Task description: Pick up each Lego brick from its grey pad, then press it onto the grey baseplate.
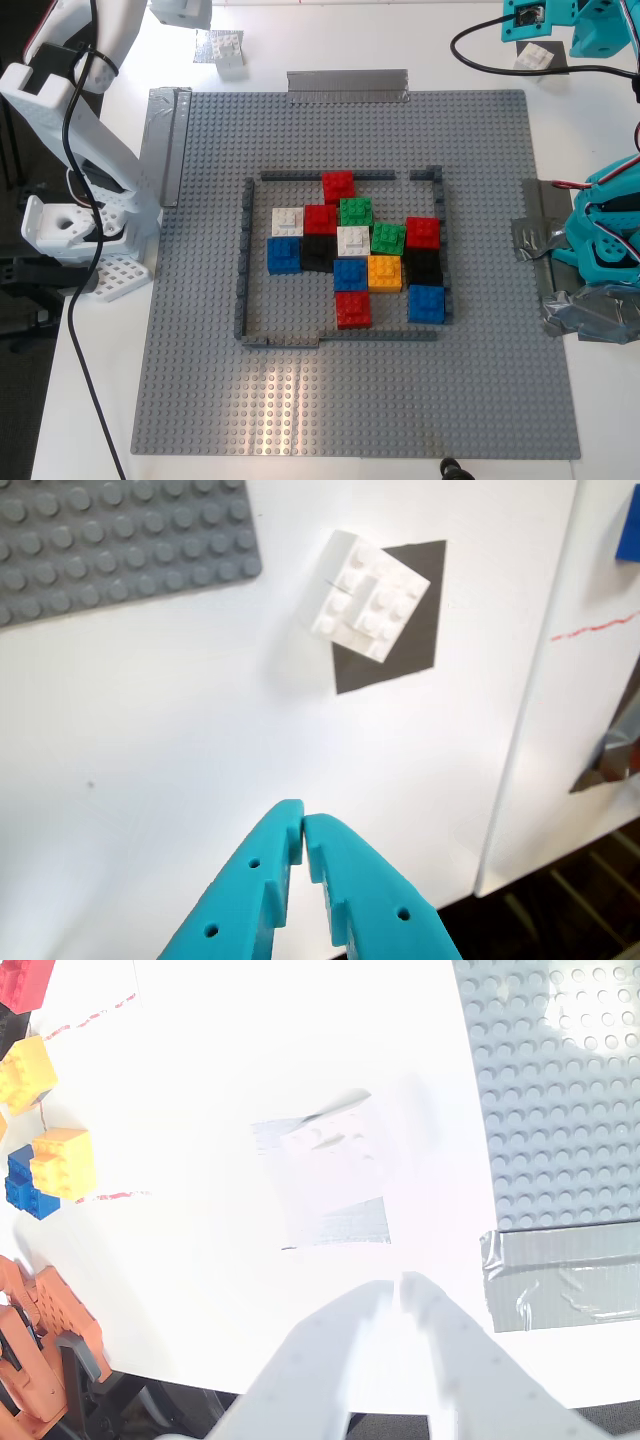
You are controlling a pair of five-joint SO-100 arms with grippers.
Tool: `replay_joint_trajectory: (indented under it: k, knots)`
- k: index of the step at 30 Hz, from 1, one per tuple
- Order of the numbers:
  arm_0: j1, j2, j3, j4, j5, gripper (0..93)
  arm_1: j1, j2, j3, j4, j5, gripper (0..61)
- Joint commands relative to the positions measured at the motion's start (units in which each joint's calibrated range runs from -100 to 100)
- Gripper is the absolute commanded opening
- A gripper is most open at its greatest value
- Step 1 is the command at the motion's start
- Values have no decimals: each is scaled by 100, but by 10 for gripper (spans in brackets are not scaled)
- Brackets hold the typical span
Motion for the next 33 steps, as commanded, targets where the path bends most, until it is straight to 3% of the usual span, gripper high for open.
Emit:
replay_joint_trajectory:
  k: [1, 15, 26, 33]
  knots:
    - [506, -105, -546, -39, 14, 0, -462, -425, -186, 1190, 547, 2]
    - [506, -105, -564, -39, 14, 0, -433, -425, -186, 1190, 552, 2]
    - [463, -105, -1341, 18, 24, 0, -658, -416, -448, 1084, 513, 2]
    - [441, -105, -1350, -31, 107, 0, -694, 22, -971, 1451, 557, 2]
